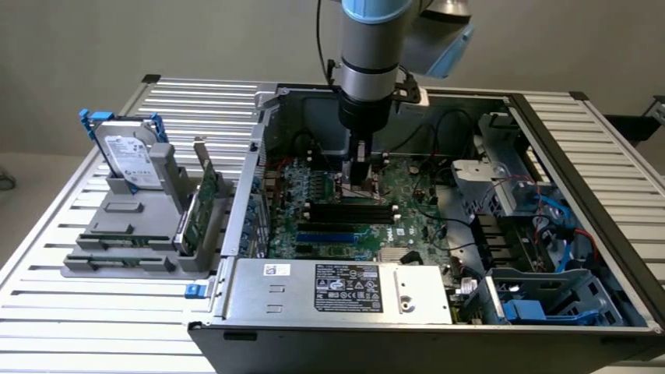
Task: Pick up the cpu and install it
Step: 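Place the cpu into insertion slot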
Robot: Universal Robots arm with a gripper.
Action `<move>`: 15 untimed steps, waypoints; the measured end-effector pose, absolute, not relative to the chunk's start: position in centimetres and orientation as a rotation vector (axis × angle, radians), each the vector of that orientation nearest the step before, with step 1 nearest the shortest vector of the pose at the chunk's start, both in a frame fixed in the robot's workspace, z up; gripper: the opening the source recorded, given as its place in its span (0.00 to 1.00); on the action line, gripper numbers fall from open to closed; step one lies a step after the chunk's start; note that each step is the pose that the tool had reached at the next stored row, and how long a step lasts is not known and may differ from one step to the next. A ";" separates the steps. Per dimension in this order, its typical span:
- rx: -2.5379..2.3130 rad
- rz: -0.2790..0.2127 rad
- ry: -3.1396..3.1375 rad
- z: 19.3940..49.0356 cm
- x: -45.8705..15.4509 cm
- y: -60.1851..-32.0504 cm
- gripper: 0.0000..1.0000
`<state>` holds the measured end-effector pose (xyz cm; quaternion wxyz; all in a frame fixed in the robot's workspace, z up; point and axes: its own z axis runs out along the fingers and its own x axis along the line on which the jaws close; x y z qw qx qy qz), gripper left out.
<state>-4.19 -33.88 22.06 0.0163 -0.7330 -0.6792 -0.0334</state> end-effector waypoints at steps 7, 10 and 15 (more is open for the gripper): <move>-2.294 -0.100 -2.128 21.7 -4.4 -34.1 0.55; -2.302 -0.095 -2.136 21.6 -4.4 -34.2 0.55; -2.309 -0.094 -2.143 21.3 -4.4 -34.2 0.55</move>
